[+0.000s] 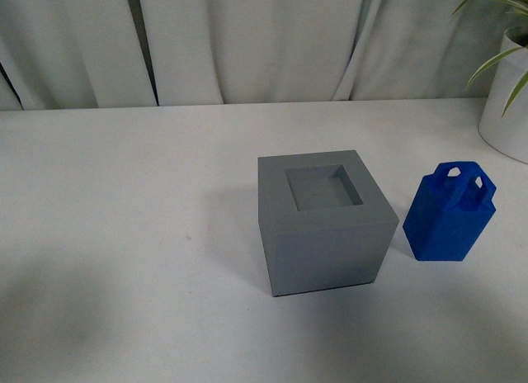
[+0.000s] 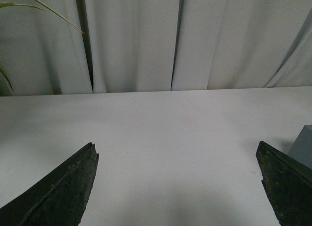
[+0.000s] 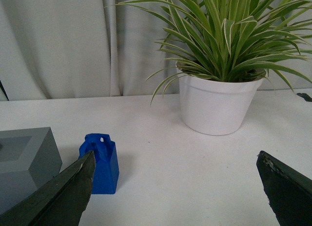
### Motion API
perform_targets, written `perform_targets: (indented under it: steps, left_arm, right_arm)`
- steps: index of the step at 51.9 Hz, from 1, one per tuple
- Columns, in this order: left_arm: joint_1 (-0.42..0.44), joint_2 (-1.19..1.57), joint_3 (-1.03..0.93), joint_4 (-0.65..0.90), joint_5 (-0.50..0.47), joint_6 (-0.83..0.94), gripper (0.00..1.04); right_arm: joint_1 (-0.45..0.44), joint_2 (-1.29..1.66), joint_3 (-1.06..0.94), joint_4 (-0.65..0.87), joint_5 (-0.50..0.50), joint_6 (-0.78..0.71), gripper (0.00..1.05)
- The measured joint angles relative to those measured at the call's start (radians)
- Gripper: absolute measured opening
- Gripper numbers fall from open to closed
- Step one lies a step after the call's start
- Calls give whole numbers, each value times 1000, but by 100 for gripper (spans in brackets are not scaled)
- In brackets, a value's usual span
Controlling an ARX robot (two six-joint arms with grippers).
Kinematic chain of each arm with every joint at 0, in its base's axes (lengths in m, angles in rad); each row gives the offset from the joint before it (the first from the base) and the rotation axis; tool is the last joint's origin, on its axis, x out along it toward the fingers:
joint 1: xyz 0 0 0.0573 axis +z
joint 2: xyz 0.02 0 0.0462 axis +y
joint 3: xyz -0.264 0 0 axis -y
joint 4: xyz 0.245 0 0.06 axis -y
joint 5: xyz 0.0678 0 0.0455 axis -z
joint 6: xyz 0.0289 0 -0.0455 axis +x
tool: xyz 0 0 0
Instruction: Insert blue part into gray base
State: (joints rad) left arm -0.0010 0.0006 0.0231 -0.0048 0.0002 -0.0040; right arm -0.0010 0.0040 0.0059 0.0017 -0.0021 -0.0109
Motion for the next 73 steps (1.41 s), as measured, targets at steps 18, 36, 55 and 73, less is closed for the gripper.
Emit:
perform_targets:
  steps: [18,36,55,73]
  left_arm:
    - [0,0,0,0,0,0,99]
    - [0,0,0,0,0,0,99]
    - [0,0,0,0,0,0,99]
    - [0,0,0,0,0,0,99]
  right_arm:
    - [0,0,0,0,0,0,97]
    - [0,0,0,0,0,0,97]
    - [-42,81,47,-114,-148,24,97]
    - [-94,768,424,29,-459,-68,97]
